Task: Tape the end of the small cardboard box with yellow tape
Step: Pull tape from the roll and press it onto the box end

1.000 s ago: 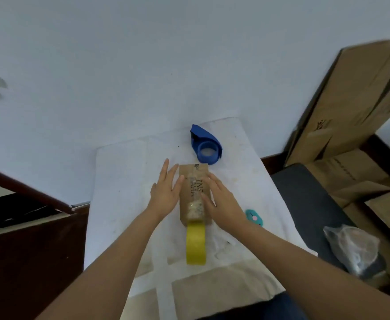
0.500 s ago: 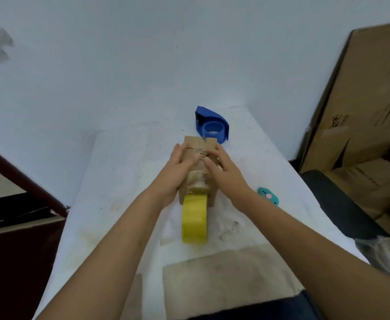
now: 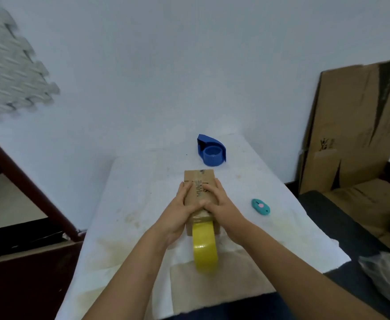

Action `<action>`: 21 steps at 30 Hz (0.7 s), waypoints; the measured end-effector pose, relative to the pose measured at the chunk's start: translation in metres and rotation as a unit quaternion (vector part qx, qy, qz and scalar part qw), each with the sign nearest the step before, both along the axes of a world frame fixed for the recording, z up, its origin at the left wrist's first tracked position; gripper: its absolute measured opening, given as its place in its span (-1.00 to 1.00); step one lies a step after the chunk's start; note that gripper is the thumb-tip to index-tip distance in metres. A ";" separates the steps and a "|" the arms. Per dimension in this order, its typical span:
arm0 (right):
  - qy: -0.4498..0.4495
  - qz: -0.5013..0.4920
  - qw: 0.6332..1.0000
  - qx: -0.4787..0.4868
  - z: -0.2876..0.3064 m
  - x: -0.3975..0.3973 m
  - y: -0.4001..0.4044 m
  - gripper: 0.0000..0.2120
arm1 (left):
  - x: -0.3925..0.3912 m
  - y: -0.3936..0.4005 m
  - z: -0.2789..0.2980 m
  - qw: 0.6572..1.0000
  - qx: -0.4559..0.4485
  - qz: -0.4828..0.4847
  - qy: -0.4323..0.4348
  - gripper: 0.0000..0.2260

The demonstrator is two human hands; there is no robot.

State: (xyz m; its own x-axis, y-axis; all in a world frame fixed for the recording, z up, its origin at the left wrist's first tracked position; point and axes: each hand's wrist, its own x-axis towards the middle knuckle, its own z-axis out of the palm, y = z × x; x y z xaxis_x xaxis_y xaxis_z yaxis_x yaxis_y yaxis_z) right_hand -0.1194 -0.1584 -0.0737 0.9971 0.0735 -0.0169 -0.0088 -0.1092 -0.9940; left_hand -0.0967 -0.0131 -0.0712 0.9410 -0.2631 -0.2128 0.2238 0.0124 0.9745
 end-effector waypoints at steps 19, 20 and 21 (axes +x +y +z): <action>-0.024 -0.102 0.991 -0.087 -0.009 -0.004 0.006 -0.69 | -0.038 0.015 0.027 0.980 0.024 0.197 0.009 -0.73; -0.042 -0.122 0.985 -0.114 -0.008 -0.004 0.005 -0.73 | -0.047 0.015 0.027 0.979 0.061 0.193 0.001 -0.77; -0.072 -0.141 0.975 -0.154 -0.005 -0.005 0.004 -0.78 | -0.056 0.015 0.027 0.980 0.092 0.175 0.002 -0.78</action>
